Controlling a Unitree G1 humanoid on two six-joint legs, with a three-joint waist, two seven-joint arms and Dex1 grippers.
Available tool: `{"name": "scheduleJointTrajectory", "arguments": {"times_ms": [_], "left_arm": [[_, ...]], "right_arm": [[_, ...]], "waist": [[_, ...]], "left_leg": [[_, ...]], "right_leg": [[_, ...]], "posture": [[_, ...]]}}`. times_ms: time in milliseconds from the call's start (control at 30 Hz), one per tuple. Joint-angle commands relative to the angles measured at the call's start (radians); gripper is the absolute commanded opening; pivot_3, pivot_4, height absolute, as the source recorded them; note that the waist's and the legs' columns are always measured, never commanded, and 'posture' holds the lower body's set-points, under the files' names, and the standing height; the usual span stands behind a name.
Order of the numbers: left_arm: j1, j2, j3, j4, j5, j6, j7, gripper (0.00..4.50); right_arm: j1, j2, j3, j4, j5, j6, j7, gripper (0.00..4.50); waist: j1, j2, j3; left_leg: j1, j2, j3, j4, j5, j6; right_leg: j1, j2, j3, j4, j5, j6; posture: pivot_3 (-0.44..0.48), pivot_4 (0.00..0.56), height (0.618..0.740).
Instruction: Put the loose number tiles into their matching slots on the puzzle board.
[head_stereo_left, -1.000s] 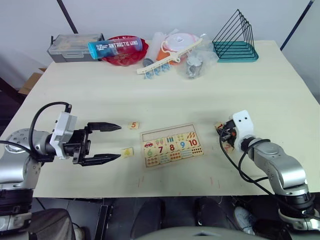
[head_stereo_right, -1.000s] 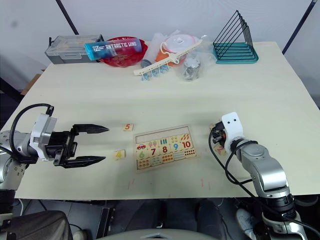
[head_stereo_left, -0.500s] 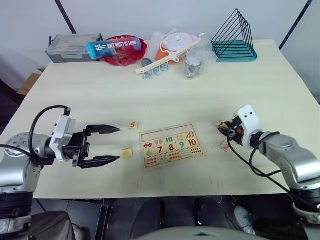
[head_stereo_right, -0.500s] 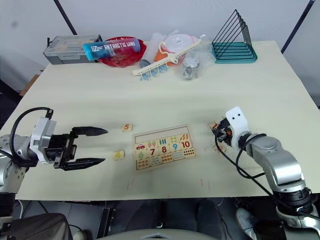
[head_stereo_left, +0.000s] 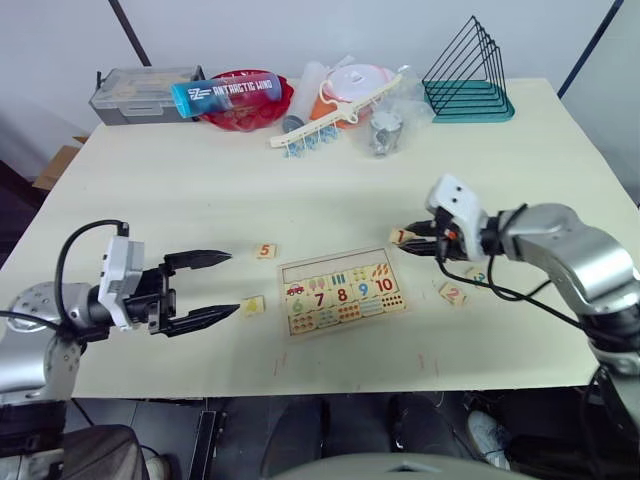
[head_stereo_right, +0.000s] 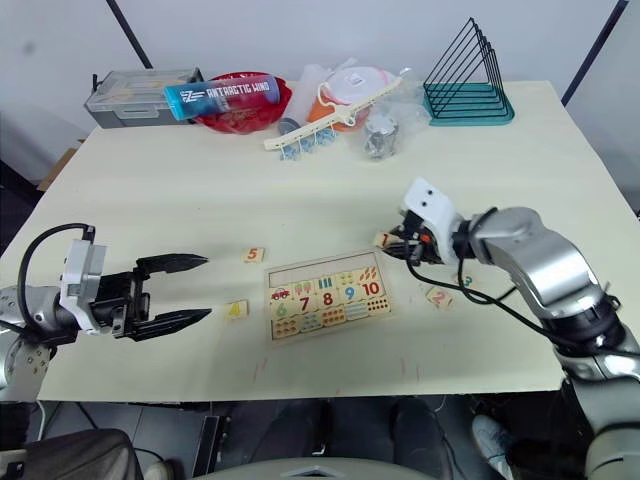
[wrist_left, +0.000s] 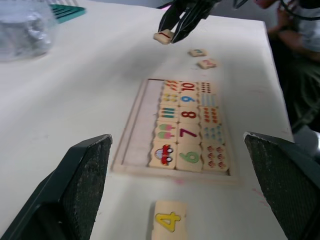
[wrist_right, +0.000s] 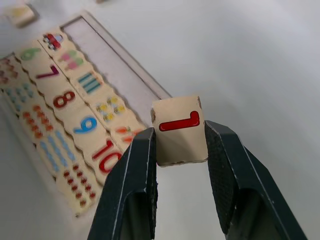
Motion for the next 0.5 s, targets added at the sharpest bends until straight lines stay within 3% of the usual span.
{"name": "scheduleJointTrajectory", "arguments": {"times_ms": [33,267,500], "left_arm": [[0.024,0.028,0.033,-0.032,0.016,-0.006,0.011,4.5],[0.054,0.023,0.053,-0.048,0.002,0.017,0.045,4.5],[0.056,0.031,0.056,-0.031,0.015,0.007,0.036,4.5]], "right_arm": [[-0.094,0.03,0.048,0.022,-0.002,0.004,0.055,0.84],[-0.267,0.133,0.211,0.121,-0.076,-0.009,0.13,0.84],[-0.415,0.319,0.31,0.284,-0.127,-0.009,0.153,0.84]], "waist": [[0.001,0.0,0.0],[0.0,0.001,0.001],[-0.004,0.001,0.001]], "left_leg": [[0.0,0.0,0.0,0.0,0.0,0.0],[-0.001,0.0,0.0,0.0,0.0,0.0],[-0.001,-0.002,0.0,-0.001,0.0,-0.001]], "right_leg": [[0.0,0.0,0.0,0.0,0.0,0.0],[-0.001,0.0,-0.001,0.0,0.0,0.0],[-0.005,0.0,-0.001,0.001,0.001,-0.001]], "posture": [[0.0,0.15,0.74],[0.0,0.15,0.74],[0.0,0.15,0.74]]}}
